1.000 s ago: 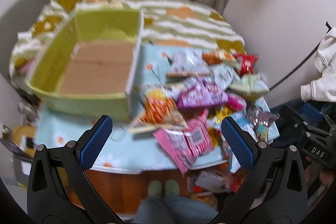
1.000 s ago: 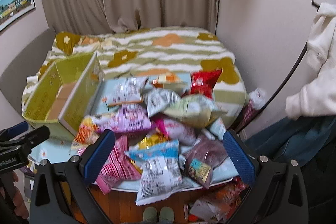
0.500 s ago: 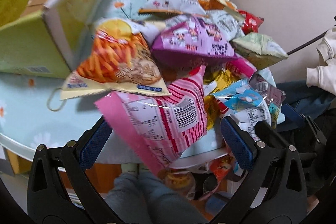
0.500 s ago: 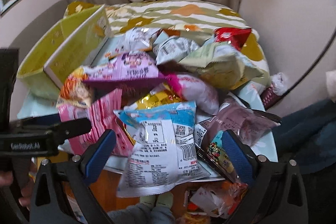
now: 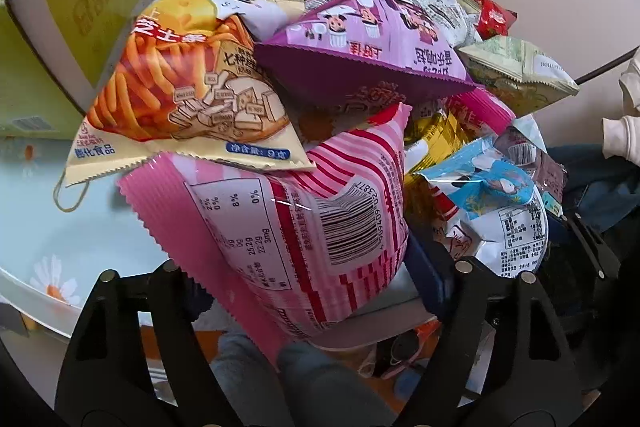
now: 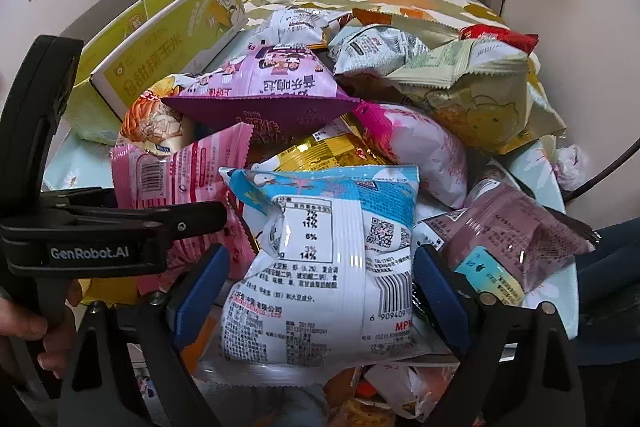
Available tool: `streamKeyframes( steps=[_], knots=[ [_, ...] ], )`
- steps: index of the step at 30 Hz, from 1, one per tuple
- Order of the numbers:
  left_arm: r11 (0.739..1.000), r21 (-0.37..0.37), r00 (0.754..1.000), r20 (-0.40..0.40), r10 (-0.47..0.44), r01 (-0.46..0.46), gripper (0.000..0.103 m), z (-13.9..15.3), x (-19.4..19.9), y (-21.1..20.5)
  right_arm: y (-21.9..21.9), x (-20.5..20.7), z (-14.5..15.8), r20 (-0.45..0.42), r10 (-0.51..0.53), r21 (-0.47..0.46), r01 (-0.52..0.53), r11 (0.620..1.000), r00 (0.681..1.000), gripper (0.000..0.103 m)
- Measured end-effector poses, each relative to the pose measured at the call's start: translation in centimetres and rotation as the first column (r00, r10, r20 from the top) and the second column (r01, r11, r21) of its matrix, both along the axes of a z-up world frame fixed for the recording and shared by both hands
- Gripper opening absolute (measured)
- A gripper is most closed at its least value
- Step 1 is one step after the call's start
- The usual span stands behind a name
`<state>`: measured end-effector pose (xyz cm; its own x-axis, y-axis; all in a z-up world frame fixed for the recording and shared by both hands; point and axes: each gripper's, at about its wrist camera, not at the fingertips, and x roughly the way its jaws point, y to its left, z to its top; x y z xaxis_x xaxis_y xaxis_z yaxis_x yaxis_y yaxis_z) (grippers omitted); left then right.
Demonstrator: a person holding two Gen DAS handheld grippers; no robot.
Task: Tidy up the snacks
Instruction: 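Grasp the pink striped bag with the left tool while the right tool grasps the blue-white bag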
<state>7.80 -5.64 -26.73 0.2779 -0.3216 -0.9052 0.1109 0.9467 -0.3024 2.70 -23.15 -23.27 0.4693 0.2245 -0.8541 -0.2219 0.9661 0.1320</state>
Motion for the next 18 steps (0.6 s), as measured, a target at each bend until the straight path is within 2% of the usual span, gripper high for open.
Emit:
streamKeyframes(
  steps=[7, 12, 14, 18],
  knots=[
    [0.999, 0.033, 1.0, 0.01, -0.005, 0.005, 0.075, 0.5, -0.5, -0.1, -0.6, 0.3, -0.2, -0.018, 0.005, 0.053, -0.004, 0.999, 1.0, 0.091],
    [0.996, 0.087, 0.999, 0.042, -0.007, 0.004, 0.075, 0.9, -1.0, -0.4, -0.9, 1.1, -0.5, -0.041, 0.004, 0.107, 0.001, 0.994, 0.999, 0.091],
    [0.992, 0.125, 0.998, 0.065, 0.015, -0.023, 0.075, 1.1, -1.2, -0.4, -1.0, 1.3, -0.6, -0.046, -0.002, 0.119, 0.007, 0.993, 0.999, 0.091],
    [0.989, 0.142, 0.997, 0.08, 0.023, -0.034, 0.075, 1.3, -1.6, -0.3, -1.0, 1.6, -0.6, -0.054, -0.011, 0.113, 0.017, 0.993, 0.998, 0.084]
  ],
)
